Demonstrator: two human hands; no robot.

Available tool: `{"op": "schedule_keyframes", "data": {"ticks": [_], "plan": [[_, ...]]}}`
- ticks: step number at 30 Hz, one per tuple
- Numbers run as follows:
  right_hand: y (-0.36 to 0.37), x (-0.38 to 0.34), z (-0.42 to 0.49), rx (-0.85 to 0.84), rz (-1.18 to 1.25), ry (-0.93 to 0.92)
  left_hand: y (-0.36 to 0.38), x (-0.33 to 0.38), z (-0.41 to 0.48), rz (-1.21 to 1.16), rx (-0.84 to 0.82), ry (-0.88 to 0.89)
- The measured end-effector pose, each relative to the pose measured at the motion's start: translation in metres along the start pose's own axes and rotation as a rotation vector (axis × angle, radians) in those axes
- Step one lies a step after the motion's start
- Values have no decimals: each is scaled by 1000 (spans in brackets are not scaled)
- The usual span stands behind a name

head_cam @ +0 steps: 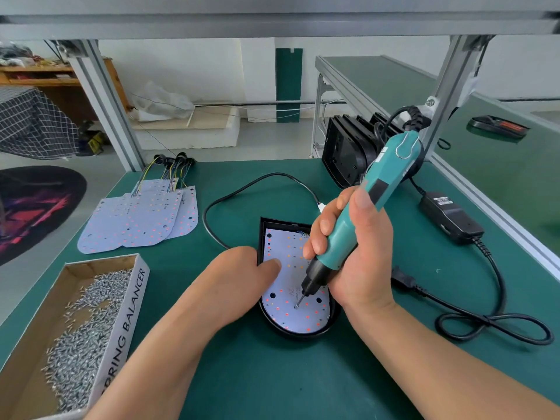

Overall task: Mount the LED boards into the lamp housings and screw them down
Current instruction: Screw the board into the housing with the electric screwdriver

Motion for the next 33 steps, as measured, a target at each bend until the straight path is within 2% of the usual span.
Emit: {"op": "schedule_keyframes", "data": {"ticks": [15, 22, 33], "plan": [[18, -8, -8, -138, -107, -71, -1, 4, -2, 21, 6, -23], [16, -10, -10, -172, -211, -5, -1, 2, -1, 36, 6, -26], [22, -11, -18, -173, -113, -40, 0, 1, 0, 17, -6, -8]]}}
Point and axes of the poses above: each hand's wrist, its own z-axis towards the middle knuckle, its own y-axis out of the palm, x = y × z, the point moved 7 cm from there along z, towards the middle knuckle, and after that the axes turned 7 degrees about y, right-handed, at the moved point
